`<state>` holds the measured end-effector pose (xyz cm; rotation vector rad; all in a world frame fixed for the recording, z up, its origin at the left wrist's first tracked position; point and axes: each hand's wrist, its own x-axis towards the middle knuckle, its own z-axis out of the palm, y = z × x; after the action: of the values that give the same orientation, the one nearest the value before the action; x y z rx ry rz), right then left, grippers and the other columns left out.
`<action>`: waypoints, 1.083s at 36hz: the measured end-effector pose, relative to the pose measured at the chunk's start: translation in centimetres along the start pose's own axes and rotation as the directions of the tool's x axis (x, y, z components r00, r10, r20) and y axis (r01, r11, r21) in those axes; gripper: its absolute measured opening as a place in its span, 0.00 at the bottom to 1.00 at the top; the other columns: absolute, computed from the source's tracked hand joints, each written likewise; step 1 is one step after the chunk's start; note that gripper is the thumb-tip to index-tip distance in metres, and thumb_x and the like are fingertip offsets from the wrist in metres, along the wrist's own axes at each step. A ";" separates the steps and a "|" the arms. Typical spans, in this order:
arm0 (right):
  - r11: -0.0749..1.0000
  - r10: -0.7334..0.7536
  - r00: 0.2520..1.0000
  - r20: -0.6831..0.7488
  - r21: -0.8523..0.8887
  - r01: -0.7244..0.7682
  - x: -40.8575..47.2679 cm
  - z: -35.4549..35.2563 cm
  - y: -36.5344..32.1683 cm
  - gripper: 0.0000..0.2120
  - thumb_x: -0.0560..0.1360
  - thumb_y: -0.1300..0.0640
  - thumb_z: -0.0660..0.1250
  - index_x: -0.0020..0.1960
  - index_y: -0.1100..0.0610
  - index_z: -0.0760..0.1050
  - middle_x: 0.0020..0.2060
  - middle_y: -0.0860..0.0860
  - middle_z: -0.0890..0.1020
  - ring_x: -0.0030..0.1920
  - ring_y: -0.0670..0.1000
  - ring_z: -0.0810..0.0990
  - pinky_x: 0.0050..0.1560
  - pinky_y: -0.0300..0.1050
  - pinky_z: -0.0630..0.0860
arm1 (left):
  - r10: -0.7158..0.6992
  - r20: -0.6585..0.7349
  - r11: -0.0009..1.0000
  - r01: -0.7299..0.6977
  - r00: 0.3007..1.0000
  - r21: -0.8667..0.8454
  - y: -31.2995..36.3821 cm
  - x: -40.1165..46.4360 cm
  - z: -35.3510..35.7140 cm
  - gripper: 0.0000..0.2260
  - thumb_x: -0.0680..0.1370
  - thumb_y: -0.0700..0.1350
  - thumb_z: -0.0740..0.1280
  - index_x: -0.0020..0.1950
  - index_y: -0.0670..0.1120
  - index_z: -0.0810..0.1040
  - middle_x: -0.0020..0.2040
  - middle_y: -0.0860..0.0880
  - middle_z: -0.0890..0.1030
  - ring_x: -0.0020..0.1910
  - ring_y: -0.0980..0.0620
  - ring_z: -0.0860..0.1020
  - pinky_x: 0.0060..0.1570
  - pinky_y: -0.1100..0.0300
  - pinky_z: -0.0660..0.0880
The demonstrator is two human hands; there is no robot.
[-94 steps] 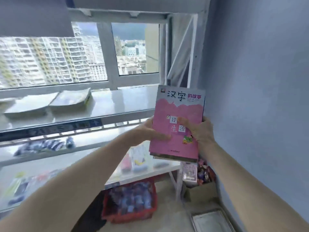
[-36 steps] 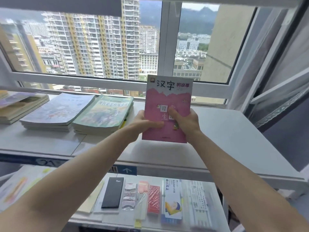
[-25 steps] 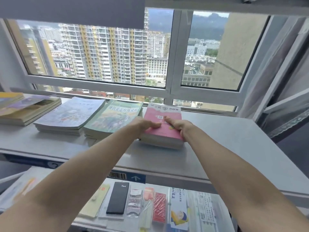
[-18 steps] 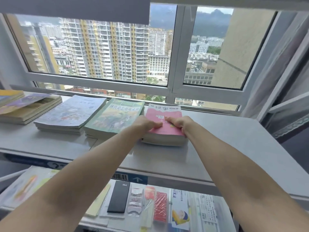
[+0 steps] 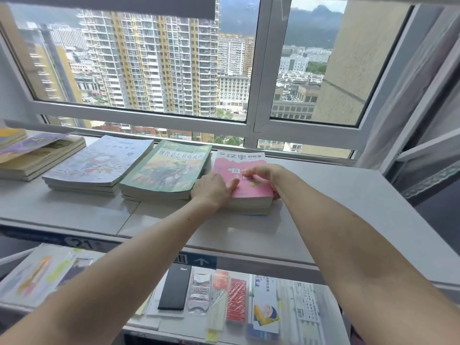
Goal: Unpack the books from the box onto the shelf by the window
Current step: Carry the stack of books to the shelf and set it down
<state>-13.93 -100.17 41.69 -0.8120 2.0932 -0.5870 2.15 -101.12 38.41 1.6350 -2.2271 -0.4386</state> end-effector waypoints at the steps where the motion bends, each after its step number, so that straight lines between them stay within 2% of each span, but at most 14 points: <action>1: 1.000 0.011 1.000 0.004 -0.018 -0.011 -0.4 -0.1 0.0 0.20 0.77 0.45 0.68 0.38 0.58 0.65 0.40 0.56 0.71 0.41 0.55 0.75 0.45 0.48 0.72 | 0.007 -0.022 1.000 -0.007 1.000 0.001 -0.2 -0.4 0.2 0.33 0.78 0.66 0.57 0.61 0.36 0.75 0.60 0.38 0.78 0.59 0.38 0.77 0.53 0.50 0.73; 4: 0.996 0.073 0.997 0.024 -0.043 -0.072 -0.9 -0.3 0.2 0.23 0.75 0.42 0.69 0.39 0.59 0.65 0.37 0.55 0.71 0.34 0.52 0.71 0.32 0.47 0.70 | 0.015 -0.070 1.000 -0.016 0.997 -0.012 -0.5 -1.1 0.4 0.34 0.79 0.65 0.56 0.65 0.35 0.72 0.61 0.37 0.77 0.61 0.36 0.76 0.56 0.48 0.72; 6: 0.994 0.093 0.995 0.032 -0.059 -0.091 -0.9 -0.3 0.2 0.24 0.74 0.41 0.69 0.41 0.60 0.66 0.37 0.56 0.71 0.34 0.52 0.71 0.33 0.47 0.70 | 0.022 -0.073 1.000 -0.021 0.997 0.004 -0.4 -1.2 0.2 0.33 0.80 0.64 0.56 0.64 0.34 0.72 0.61 0.37 0.77 0.61 0.37 0.76 0.56 0.49 0.72; 8: 0.993 0.105 0.994 0.035 -0.056 -0.103 -0.8 -0.1 0.2 0.26 0.73 0.39 0.70 0.49 0.62 0.68 0.39 0.57 0.72 0.35 0.53 0.71 0.35 0.47 0.70 | 0.021 -0.050 1.000 -0.019 0.999 0.023 -0.3 -1.1 -0.1 0.31 0.80 0.62 0.56 0.64 0.34 0.72 0.61 0.37 0.77 0.60 0.38 0.76 0.55 0.50 0.72; 11: 0.995 0.092 0.996 0.004 -0.041 -0.092 -0.8 0.3 0.4 0.31 0.71 0.35 0.70 0.60 0.56 0.64 0.44 0.59 0.73 0.36 0.55 0.72 0.41 0.49 0.72 | 0.053 -0.012 0.995 -0.052 0.999 0.084 -0.1 -0.8 -0.6 0.29 0.81 0.61 0.56 0.61 0.35 0.76 0.60 0.37 0.78 0.59 0.38 0.76 0.53 0.51 0.72; 15: 0.998 0.039 0.997 -0.067 0.047 -0.036 -1.1 0.1 1.5 0.31 0.69 0.32 0.69 0.59 0.55 0.70 0.43 0.58 0.76 0.34 0.54 0.74 0.34 0.46 0.70 | 0.112 -0.017 0.971 -0.106 0.994 0.212 0.5 -0.6 -1.6 0.24 0.81 0.59 0.58 0.57 0.38 0.78 0.58 0.39 0.79 0.57 0.39 0.78 0.49 0.53 0.72; 20: 0.984 -0.001 0.978 -0.208 0.176 0.039 -1.6 -2.0 4.2 0.30 0.70 0.32 0.67 0.50 0.60 0.76 0.43 0.55 0.79 0.38 0.53 0.77 0.41 0.49 0.75 | 0.232 -0.117 0.918 -0.178 0.966 0.353 2.3 -0.9 -3.6 0.21 0.80 0.58 0.63 0.59 0.40 0.73 0.51 0.43 0.80 0.51 0.42 0.80 0.40 0.56 0.70; 24: 0.986 -0.045 0.956 -0.290 0.141 0.089 -2.7 -4.8 6.9 0.25 0.71 0.39 0.70 0.51 0.61 0.78 0.40 0.54 0.78 0.34 0.52 0.76 0.41 0.47 0.74 | 0.350 -0.130 0.848 -0.255 0.928 0.465 4.8 -1.0 -5.2 0.19 0.78 0.57 0.66 0.57 0.42 0.73 0.43 0.46 0.78 0.48 0.43 0.80 0.38 0.56 0.68; 27: 0.994 -0.079 0.919 -0.387 0.041 0.103 -4.5 -6.8 9.5 0.23 0.71 0.41 0.71 0.54 0.60 0.76 0.44 0.54 0.78 0.38 0.54 0.78 0.39 0.45 0.74 | 0.421 -0.135 0.829 -0.320 0.897 0.458 7.1 -1.1 -5.5 0.16 0.77 0.56 0.67 0.55 0.45 0.75 0.46 0.45 0.80 0.49 0.42 0.80 0.40 0.56 0.67; 29: 0.995 -0.098 0.873 -0.478 -0.061 0.079 -6.2 -7.9 11.6 0.19 0.71 0.43 0.71 0.50 0.57 0.74 0.46 0.54 0.78 0.44 0.56 0.79 0.42 0.46 0.74 | 0.470 -0.121 0.812 -0.375 0.874 0.448 8.8 -1.4 -5.2 0.15 0.77 0.55 0.67 0.54 0.45 0.76 0.48 0.45 0.82 0.50 0.42 0.81 0.41 0.56 0.67; 31: 0.992 -0.099 0.838 -0.537 -0.116 0.043 -8.3 -8.7 14.0 0.15 0.70 0.46 0.71 0.42 0.57 0.73 0.43 0.53 0.78 0.44 0.56 0.79 0.43 0.45 0.73 | 0.522 -0.089 0.789 -0.440 0.849 0.429 10.7 -2.2 -4.6 0.14 0.76 0.55 0.68 0.53 0.45 0.78 0.50 0.45 0.82 0.51 0.42 0.81 0.42 0.56 0.67; 33: 0.992 -0.071 0.809 -0.583 -0.127 -0.005 -10.6 -9.0 16.4 0.13 0.70 0.48 0.72 0.40 0.58 0.75 0.39 0.52 0.80 0.43 0.55 0.79 0.41 0.44 0.72 | 0.590 -0.049 0.744 -0.519 0.806 0.421 12.7 -3.4 -3.8 0.13 0.76 0.54 0.68 0.52 0.46 0.79 0.50 0.45 0.82 0.51 0.42 0.81 0.42 0.56 0.67; 37: 0.988 0.028 0.729 -0.684 -0.090 -0.122 -15.8 -8.5 21.2 0.10 0.69 0.53 0.70 0.40 0.60 0.79 0.40 0.54 0.84 0.46 0.56 0.82 0.46 0.47 0.77 | 0.749 0.031 0.600 -0.697 0.662 0.391 16.3 -7.0 -1.9 0.13 0.77 0.55 0.66 0.53 0.46 0.78 0.52 0.45 0.82 0.52 0.42 0.81 0.41 0.57 0.67; 39: 0.980 0.084 0.695 -0.714 -0.067 -0.188 -18.6 -7.9 23.7 0.08 0.69 0.55 0.69 0.35 0.60 0.78 0.35 0.56 0.82 0.42 0.58 0.82 0.42 0.46 0.78 | 0.812 0.080 0.518 -0.778 0.578 0.354 18.0 -9.8 -0.7 0.14 0.77 0.56 0.66 0.53 0.46 0.79 0.52 0.45 0.82 0.52 0.42 0.80 0.42 0.56 0.68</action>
<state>-19.65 -69.53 40.57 -0.5235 2.9080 -0.7657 -10.09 -86.59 46.02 0.5170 -2.7656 0.3194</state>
